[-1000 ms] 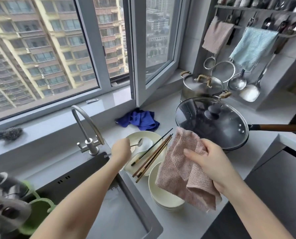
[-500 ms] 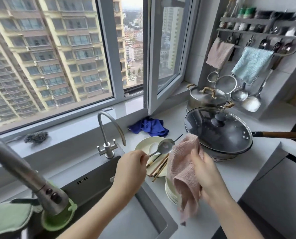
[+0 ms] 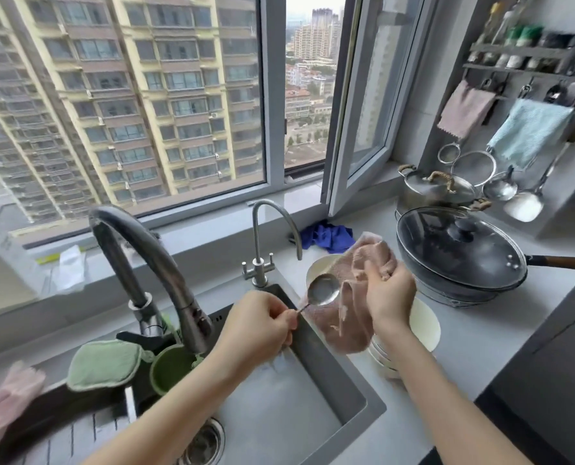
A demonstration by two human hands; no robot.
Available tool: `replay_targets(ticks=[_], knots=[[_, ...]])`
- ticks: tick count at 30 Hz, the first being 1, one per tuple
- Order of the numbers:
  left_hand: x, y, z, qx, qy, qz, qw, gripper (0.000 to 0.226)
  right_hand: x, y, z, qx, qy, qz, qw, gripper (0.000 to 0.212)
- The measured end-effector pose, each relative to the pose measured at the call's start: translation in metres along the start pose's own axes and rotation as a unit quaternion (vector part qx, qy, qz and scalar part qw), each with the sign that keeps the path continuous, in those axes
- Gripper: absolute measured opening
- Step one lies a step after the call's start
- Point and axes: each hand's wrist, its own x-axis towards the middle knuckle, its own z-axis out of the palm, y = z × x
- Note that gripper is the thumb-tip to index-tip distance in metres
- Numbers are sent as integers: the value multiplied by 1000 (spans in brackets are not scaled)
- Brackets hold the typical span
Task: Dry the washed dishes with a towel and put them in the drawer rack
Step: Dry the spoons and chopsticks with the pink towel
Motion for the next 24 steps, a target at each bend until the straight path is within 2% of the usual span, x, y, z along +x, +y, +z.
replay_targets(ticks=[2,5,7,9,11,13,15,17,19,22,24], knots=[[-7,-10,-10,-48,16,-22,998,26,4,-1,-7,47,4,41,998,20],[-10,-17,-11,-90,20,-28,995,26,-32,-12,3,139,-144,80,977,17],[-11,-17,-5,-78,11,-10,997,31,-59,-14,22,130,-230,81,961,16],[-14,-20,-1,-54,11,7,998,38,-70,-12,40,112,-194,70,972,18],[-17,-24,0,-47,21,8,999,40,-73,-12,51,49,-139,20,989,10],[-20,-26,1,-71,31,-3,997,43,-76,-14,55,-2,-109,-44,993,14],[-22,-26,1,-104,42,-6,994,42,-79,-21,54,8,-73,-71,995,18],[-25,-25,-2,-157,75,-2,985,38,-75,-27,52,36,-21,-20,999,27],[-24,-25,-7,-212,114,0,971,31,-69,-28,47,83,-25,74,993,28],[-19,-27,-12,-188,133,20,973,32,-84,-38,41,232,-181,175,940,19],[-12,-30,-13,-98,145,42,984,36,-95,-48,41,279,-249,191,908,13]])
